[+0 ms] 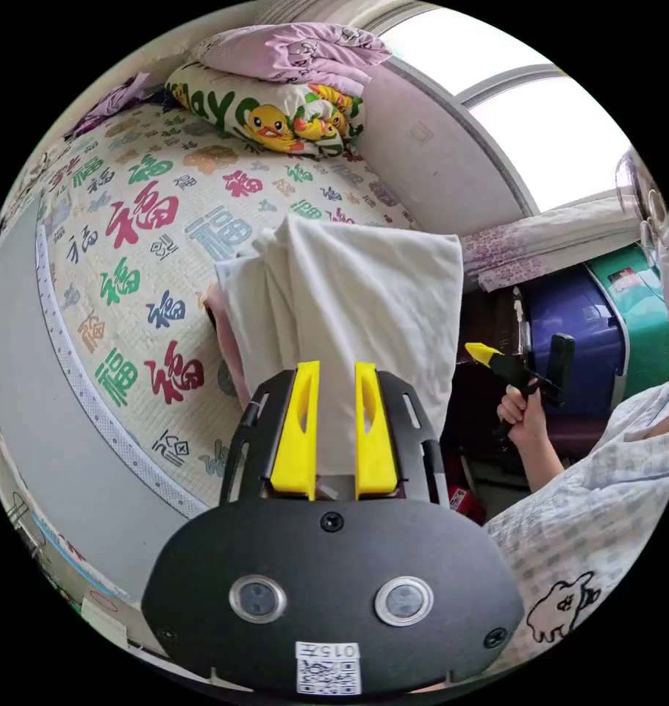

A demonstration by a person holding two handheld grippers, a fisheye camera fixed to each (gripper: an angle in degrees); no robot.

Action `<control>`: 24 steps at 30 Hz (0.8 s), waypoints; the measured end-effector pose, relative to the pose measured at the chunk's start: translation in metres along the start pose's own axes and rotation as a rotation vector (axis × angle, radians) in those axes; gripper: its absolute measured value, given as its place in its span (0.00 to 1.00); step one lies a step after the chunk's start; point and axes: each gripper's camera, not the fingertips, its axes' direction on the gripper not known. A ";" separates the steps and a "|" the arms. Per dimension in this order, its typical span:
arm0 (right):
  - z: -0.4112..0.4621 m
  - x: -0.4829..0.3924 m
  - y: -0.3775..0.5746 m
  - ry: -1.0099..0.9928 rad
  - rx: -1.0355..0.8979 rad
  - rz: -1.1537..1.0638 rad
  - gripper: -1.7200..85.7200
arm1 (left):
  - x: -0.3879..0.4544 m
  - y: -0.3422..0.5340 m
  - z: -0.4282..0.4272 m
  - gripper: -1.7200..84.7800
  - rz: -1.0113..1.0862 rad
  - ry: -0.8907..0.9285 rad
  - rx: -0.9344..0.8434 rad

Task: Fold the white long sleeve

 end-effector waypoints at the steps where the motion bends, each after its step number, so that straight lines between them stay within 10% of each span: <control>1: 0.010 -0.005 -0.003 0.000 -0.005 -0.038 0.11 | -0.004 0.002 0.002 0.11 -0.016 0.003 -0.008; 11: 0.117 -0.034 -0.090 0.033 0.053 -0.272 0.14 | -0.047 -0.053 -0.004 0.14 -0.058 0.192 0.296; 24: 0.219 -0.024 -0.160 0.180 -0.199 -0.227 0.19 | 0.019 -0.024 -0.003 0.01 0.286 0.514 0.212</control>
